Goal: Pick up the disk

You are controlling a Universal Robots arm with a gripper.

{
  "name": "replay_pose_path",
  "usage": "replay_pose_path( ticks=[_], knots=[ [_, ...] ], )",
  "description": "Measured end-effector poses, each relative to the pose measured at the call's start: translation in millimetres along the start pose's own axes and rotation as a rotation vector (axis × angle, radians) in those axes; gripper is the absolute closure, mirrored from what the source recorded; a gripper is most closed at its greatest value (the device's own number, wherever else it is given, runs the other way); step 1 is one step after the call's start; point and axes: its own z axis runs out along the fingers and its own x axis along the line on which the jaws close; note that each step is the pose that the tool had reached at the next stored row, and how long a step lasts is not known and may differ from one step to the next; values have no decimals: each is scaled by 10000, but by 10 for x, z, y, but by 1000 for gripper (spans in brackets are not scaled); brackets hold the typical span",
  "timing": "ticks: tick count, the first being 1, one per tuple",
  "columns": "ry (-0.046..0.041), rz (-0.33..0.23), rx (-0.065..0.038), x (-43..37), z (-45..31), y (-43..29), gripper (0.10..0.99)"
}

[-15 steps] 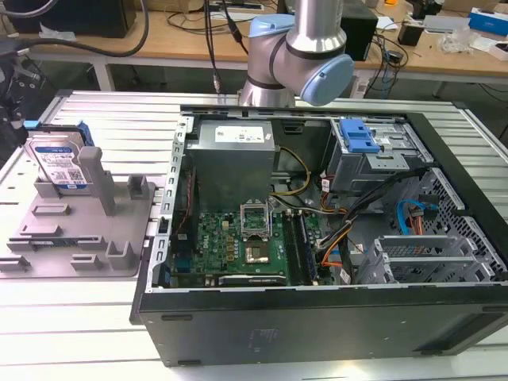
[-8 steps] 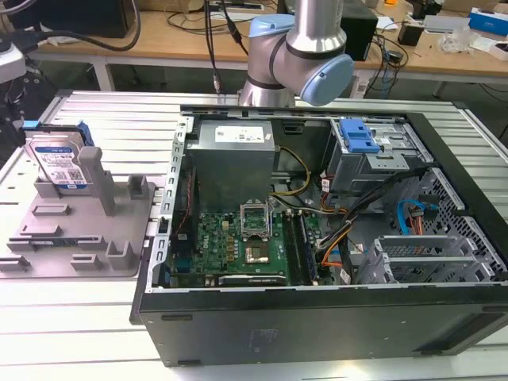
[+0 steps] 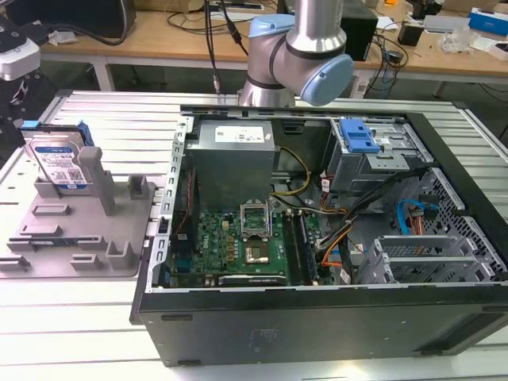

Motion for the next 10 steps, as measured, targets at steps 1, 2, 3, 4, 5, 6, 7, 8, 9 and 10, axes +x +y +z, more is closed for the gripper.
replay_pose_path(
  ticks=[1,2,3,4,5,6,7,8,9,10],
  knots=[
    [6,-197,0,0,0,0,980],
    [13,-371,0,0,1,0,980],
    [26,-741,0,0,1,0,980],
    [35,-1003,1,0,2,0,980],
    [43,-1189,1,0,2,-1,980],
    [52,-1438,1,0,2,0,980],
    [59,-1628,1,0,2,0,980],
    [67,-1874,1,0,2,0,973],
    [74,-2053,1,0,2,0,973],
    [82,-2293,1,0,3,0,918]
  ],
)
